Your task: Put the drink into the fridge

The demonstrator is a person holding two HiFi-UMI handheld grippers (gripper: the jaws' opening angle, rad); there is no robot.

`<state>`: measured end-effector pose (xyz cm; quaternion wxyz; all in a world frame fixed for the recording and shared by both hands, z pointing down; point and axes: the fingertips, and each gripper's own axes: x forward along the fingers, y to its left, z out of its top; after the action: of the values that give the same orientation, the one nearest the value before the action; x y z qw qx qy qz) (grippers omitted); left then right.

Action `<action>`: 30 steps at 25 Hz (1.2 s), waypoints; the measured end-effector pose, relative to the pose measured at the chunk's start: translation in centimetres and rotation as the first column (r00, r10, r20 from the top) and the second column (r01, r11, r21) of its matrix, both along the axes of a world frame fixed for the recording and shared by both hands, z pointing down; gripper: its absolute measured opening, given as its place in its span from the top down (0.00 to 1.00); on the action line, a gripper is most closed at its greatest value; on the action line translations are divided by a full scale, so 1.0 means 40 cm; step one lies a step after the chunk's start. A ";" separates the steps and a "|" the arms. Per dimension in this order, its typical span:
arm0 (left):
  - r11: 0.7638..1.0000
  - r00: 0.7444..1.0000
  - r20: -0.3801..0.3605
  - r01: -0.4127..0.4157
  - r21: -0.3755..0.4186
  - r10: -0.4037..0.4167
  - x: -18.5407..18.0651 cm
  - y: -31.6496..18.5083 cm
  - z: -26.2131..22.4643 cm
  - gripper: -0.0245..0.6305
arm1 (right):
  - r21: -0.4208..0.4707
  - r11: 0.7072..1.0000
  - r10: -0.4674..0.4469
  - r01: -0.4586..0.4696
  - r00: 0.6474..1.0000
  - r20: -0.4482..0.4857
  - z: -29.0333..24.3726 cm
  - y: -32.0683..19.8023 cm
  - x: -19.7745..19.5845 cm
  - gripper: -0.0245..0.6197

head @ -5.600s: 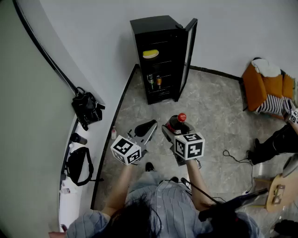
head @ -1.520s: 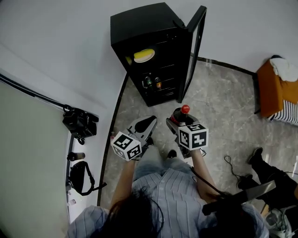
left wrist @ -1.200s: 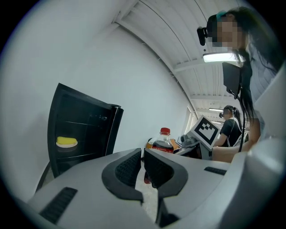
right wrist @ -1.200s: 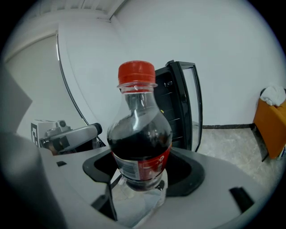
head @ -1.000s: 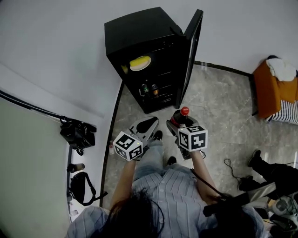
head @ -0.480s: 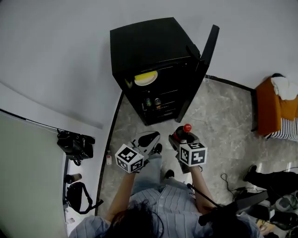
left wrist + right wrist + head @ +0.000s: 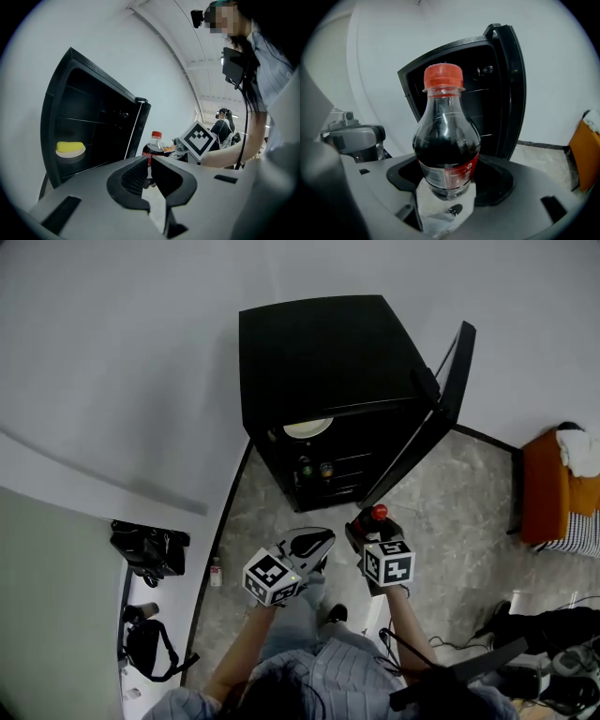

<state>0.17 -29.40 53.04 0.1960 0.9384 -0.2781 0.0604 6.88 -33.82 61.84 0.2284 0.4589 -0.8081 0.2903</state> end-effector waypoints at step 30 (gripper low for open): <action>0.998 0.999 0.014 -0.039 -0.040 0.040 -0.053 -0.139 0.064 0.95 | 0.172 0.982 -0.042 0.075 0.981 -0.189 0.174 -0.502 -0.127 0.49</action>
<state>-1.95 -34.94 55.59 0.2115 0.9392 -0.2595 0.0766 1.80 -53.89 68.80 0.2688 0.4783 -0.8193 0.1664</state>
